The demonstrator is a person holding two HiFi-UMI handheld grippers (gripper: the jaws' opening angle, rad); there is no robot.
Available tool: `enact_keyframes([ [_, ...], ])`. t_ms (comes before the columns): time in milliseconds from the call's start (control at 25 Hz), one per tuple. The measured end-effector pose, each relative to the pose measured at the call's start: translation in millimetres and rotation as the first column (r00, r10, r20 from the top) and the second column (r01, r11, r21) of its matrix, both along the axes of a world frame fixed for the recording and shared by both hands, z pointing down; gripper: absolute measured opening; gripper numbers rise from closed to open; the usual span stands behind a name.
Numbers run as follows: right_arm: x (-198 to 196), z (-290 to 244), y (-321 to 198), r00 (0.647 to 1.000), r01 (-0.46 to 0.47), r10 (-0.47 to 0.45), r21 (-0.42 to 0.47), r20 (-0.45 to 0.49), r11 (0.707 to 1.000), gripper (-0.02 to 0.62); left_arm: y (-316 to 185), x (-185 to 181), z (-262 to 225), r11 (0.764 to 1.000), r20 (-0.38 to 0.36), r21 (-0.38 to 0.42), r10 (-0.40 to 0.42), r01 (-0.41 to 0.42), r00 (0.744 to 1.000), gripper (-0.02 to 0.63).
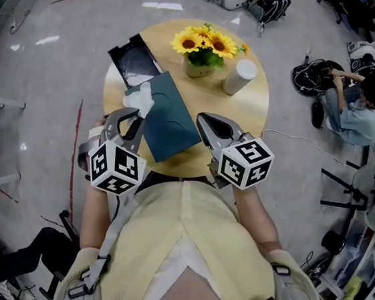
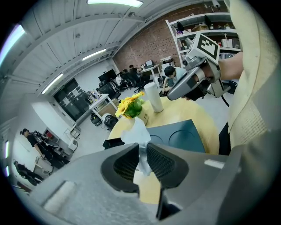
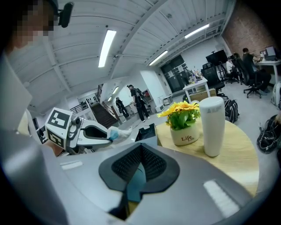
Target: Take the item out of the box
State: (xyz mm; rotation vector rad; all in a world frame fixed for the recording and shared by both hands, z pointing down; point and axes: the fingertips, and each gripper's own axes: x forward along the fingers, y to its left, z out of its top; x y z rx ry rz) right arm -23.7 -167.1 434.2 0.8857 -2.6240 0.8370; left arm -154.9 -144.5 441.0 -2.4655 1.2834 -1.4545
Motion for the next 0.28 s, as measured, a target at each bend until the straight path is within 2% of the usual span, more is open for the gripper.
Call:
enact_keyframes([
  [280, -1.6, 0.0, 1.4, 1.000, 0.004, -0.004, -0.013, 0.000, 1.000, 0.003, -10.3, -6.3, -3.5, 1.000, 0.024, 0.020, 0.004, -0.005, 1.000, 0.061],
])
